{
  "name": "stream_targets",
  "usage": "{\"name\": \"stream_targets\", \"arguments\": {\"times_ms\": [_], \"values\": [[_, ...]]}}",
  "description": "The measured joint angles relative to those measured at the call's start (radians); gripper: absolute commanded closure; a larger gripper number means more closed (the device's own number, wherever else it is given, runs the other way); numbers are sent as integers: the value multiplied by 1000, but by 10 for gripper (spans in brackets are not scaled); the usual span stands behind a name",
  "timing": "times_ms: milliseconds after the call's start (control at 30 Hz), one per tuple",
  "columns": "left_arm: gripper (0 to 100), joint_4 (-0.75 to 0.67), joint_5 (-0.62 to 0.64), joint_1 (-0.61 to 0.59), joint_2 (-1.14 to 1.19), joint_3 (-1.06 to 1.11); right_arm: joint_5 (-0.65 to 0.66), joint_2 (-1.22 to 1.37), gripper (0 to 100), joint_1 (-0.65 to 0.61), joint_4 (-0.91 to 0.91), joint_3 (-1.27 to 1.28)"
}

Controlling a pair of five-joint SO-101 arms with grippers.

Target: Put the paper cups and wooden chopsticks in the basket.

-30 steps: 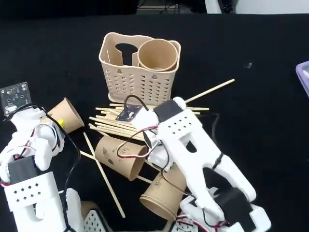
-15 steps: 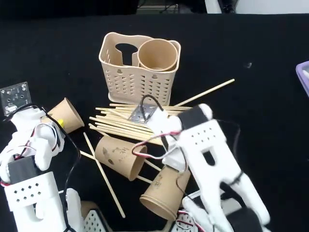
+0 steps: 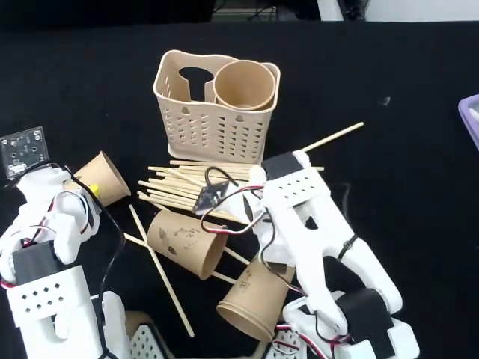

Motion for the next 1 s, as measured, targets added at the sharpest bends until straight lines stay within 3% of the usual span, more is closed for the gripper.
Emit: {"name": "stream_targets", "arguments": {"times_ms": [233,433,700,867,1000], "values": [[784,0,0,0,0,0,35,0,990,6,0,18],[784,0,0,0,0,0,-11,0,988,21,0,11],[784,0,0,0,0,0,-14,0,982,160,0,-98],[783,-43,0,0,0,12,-14,0,868,163,0,-98],[783,-72,0,0,0,43,-9,-54,858,140,0,-95]]}}
